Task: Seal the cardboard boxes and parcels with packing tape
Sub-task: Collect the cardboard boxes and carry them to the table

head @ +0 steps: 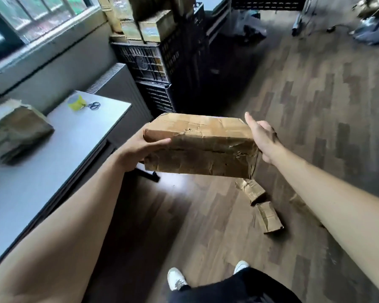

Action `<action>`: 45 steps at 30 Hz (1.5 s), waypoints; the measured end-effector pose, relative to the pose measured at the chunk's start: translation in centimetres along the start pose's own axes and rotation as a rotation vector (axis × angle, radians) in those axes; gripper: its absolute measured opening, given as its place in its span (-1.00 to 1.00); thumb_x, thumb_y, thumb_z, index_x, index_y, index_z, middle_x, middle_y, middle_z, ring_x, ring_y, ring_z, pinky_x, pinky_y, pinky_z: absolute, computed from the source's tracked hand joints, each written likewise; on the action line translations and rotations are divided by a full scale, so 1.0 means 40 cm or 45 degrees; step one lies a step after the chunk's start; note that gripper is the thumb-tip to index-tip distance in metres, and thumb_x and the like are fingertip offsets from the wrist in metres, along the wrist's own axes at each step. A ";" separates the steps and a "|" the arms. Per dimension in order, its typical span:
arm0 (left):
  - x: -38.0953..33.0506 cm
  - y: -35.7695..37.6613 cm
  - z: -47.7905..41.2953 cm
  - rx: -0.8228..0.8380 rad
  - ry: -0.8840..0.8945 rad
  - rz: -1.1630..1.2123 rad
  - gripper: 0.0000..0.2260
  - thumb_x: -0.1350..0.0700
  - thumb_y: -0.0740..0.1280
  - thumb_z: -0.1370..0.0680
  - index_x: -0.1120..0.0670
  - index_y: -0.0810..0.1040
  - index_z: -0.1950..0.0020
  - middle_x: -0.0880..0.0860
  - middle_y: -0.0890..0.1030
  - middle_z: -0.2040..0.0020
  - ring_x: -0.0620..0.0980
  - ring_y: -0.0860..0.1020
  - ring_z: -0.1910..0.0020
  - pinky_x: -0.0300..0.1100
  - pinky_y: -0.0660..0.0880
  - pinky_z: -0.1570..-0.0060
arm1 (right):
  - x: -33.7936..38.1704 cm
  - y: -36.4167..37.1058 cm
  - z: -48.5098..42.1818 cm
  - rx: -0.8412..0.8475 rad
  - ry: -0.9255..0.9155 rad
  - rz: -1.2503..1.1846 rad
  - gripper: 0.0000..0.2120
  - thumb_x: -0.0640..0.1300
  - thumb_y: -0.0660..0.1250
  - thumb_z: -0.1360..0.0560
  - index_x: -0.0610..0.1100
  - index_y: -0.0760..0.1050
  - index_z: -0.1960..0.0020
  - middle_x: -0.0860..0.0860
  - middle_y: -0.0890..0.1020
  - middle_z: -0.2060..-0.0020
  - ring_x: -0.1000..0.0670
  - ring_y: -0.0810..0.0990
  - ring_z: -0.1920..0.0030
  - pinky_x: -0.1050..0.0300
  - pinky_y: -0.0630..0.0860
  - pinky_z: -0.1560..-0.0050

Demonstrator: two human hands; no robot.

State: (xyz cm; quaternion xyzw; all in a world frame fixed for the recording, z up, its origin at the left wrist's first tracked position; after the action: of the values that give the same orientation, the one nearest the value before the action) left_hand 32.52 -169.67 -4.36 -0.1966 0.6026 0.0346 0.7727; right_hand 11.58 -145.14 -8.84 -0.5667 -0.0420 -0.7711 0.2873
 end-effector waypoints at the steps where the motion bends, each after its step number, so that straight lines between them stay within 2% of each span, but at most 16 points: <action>1: 0.021 -0.044 0.023 -0.104 0.012 -0.007 -0.55 0.16 0.53 -0.45 0.02 0.55 -0.32 0.08 0.66 -0.19 0.08 0.62 -0.19 -0.05 0.58 -0.14 | 0.023 0.028 0.008 0.001 -0.024 -0.021 -0.47 0.37 0.14 -0.57 -0.07 0.46 -0.20 -0.01 0.51 -0.12 -0.04 0.44 -0.14 0.07 0.32 -0.15; 3: 0.061 -0.137 0.080 -0.379 0.004 0.003 -0.53 0.15 0.61 -0.38 0.07 0.58 -0.24 0.08 0.69 -0.10 0.07 0.66 -0.09 0.02 0.61 -0.11 | 0.072 0.106 0.024 0.031 -0.097 -0.072 -0.46 0.38 0.16 -0.56 -0.06 0.49 -0.20 0.02 0.53 -0.10 0.00 0.46 -0.14 0.12 0.32 -0.14; 5: 0.094 -0.216 0.138 -0.620 -0.031 0.003 -0.60 0.13 0.61 -0.38 0.12 0.58 -0.15 0.07 0.70 0.01 -0.03 0.67 0.05 -0.08 0.62 0.06 | 0.113 0.195 0.045 0.081 -0.171 -0.103 -0.50 0.36 0.26 -0.52 -0.03 0.49 -0.20 0.09 0.55 -0.04 0.05 0.49 -0.12 0.23 0.35 -0.06; 7: 0.122 -0.295 0.187 -0.774 -0.039 -0.001 -0.73 0.16 0.58 -0.41 0.12 0.61 -0.04 0.04 0.71 0.08 -0.08 0.66 0.14 -0.16 0.58 0.13 | 0.146 0.303 0.073 0.182 -0.235 -0.136 -0.50 0.23 0.41 -0.49 -0.06 0.46 -0.27 0.15 0.59 0.03 0.15 0.59 -0.03 0.37 0.40 0.07; 9: 0.168 -0.378 0.230 -0.840 -0.073 0.000 -0.77 0.12 0.58 -0.41 0.14 0.65 0.01 0.04 0.73 0.10 -0.04 0.68 0.11 -0.13 0.60 0.05 | 0.175 0.414 0.104 0.320 -0.303 -0.110 -0.48 0.00 0.53 -0.46 -0.13 0.44 -0.32 0.12 0.64 0.04 0.25 0.63 0.11 0.42 0.47 0.07; 13: 0.309 -0.577 0.316 -1.007 -0.230 -0.086 -0.38 -0.27 0.59 -0.23 0.09 0.62 -0.11 -0.03 0.72 0.04 -0.08 0.69 0.03 -0.03 0.61 -0.07 | 0.212 0.599 0.139 0.403 -0.397 0.075 -0.29 -0.24 0.59 -0.36 -0.14 0.37 -0.44 0.04 0.65 -0.10 0.12 0.63 -0.06 0.28 0.52 -0.17; 17: 0.379 -0.730 0.392 -1.101 -0.283 -0.168 -0.47 -0.16 0.49 -0.20 0.06 0.60 -0.09 -0.07 0.71 0.06 -0.11 0.68 0.06 0.01 0.63 -0.05 | 0.266 0.742 0.195 0.273 -0.501 0.170 -0.46 -0.19 0.50 -0.43 -0.08 0.44 -0.38 0.05 0.65 -0.09 0.05 0.61 -0.10 0.20 0.49 -0.18; 21: 0.374 -0.832 0.492 -1.238 -0.302 -0.150 -0.59 -0.01 0.43 -0.22 0.01 0.55 -0.05 -0.02 0.69 0.09 0.03 0.67 0.05 0.01 0.62 -0.02 | 0.308 0.867 0.231 0.204 -0.571 0.196 -0.68 -0.16 0.37 -0.52 -0.08 0.52 -0.27 -0.03 0.67 -0.07 -0.07 0.62 -0.10 -0.02 0.53 -0.23; 23: 0.348 -0.860 0.541 -1.298 -0.312 -0.146 -0.64 0.07 0.43 -0.28 0.03 0.49 -0.05 -0.01 0.66 0.09 0.05 0.64 0.06 -0.04 0.60 0.00 | 0.331 0.921 0.247 0.180 -0.605 0.219 -0.79 -0.10 0.33 -0.57 -0.10 0.54 -0.19 -0.03 0.66 -0.01 -0.09 0.60 -0.03 0.02 0.52 -0.13; 26: 0.335 -0.905 0.603 -1.362 -0.354 -0.175 -0.67 0.13 0.42 -0.34 0.02 0.44 -0.06 -0.04 0.61 0.11 0.06 0.61 0.03 -0.04 0.57 -0.03 | 0.361 1.006 0.271 0.236 -0.577 0.239 -0.89 -0.06 0.26 -0.63 -0.08 0.52 -0.04 0.05 0.57 0.17 -0.04 0.51 0.09 0.14 0.39 0.06; 28: 0.342 -0.940 0.638 -1.401 -0.397 -0.213 -0.68 0.10 0.41 -0.33 0.01 0.46 -0.06 -0.04 0.62 0.12 0.06 0.62 0.04 -0.02 0.57 -0.04 | 0.375 1.061 0.276 0.272 -0.559 0.251 -0.89 -0.07 0.24 -0.62 -0.06 0.50 0.02 0.05 0.54 0.20 -0.05 0.49 0.10 0.13 0.37 0.06; 30: 0.355 -0.971 0.669 -1.438 -0.445 -0.228 -0.67 0.08 0.41 -0.35 0.03 0.48 -0.09 -0.03 0.63 0.09 0.06 0.61 0.03 -0.01 0.57 -0.06 | 0.387 1.117 0.279 0.312 -0.564 0.270 -0.88 -0.05 0.23 -0.60 -0.06 0.51 0.01 0.01 0.57 0.14 -0.07 0.51 0.07 0.11 0.39 0.04; 34: 0.377 -1.034 0.734 -1.523 -0.527 -0.210 -0.67 0.07 0.41 -0.42 0.08 0.48 -0.15 0.04 0.62 0.02 0.11 0.58 -0.03 -0.01 0.52 -0.12 | 0.410 1.250 0.287 0.463 -0.549 0.288 -0.80 -0.06 0.27 -0.54 -0.06 0.54 -0.12 0.02 0.62 0.03 -0.07 0.54 -0.04 0.09 0.43 -0.03; 38: 0.426 -1.122 0.797 -1.605 -0.582 -0.121 -0.64 0.00 0.37 -0.39 0.05 0.47 -0.15 0.07 0.64 -0.07 0.13 0.59 -0.10 0.06 0.51 -0.19 | 0.447 1.410 0.294 0.657 -0.520 0.251 -0.69 -0.15 0.31 -0.49 -0.04 0.47 -0.23 0.08 0.59 0.03 -0.03 0.56 -0.10 0.04 0.50 -0.14; 41: 0.436 -1.193 0.832 -1.711 -0.638 -0.137 -0.70 0.08 0.38 -0.49 0.09 0.46 -0.19 0.07 0.62 -0.11 0.12 0.56 -0.13 -0.03 0.49 -0.16 | 0.494 1.535 0.287 0.781 -0.526 0.191 -0.66 -0.11 0.33 -0.47 0.00 0.42 -0.24 0.07 0.59 -0.03 0.00 0.57 -0.10 -0.04 0.53 -0.22; 45: 0.442 -1.294 0.859 -1.836 -0.763 -0.184 -0.66 -0.08 0.32 -0.51 0.13 0.48 -0.15 0.10 0.62 -0.07 0.18 0.55 -0.10 -0.03 0.48 -0.07 | 0.570 1.691 0.269 0.926 -0.551 0.119 -0.60 0.03 0.34 -0.46 -0.02 0.32 -0.24 -0.03 0.55 -0.12 -0.02 0.54 -0.14 -0.06 0.50 -0.22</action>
State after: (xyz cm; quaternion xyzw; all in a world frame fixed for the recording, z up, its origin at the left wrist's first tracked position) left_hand 83.88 -208.66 -0.75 -0.6708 0.1830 0.4185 0.5843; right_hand 49.51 -206.20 -2.22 -0.5785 -0.3449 -0.5555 0.4876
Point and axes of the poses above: each hand's wrist, its own z-axis away from the middle knuckle, its own y-axis out of the palm, x = y × z, the point moved 7 cm from there along -z, towards the middle knuckle
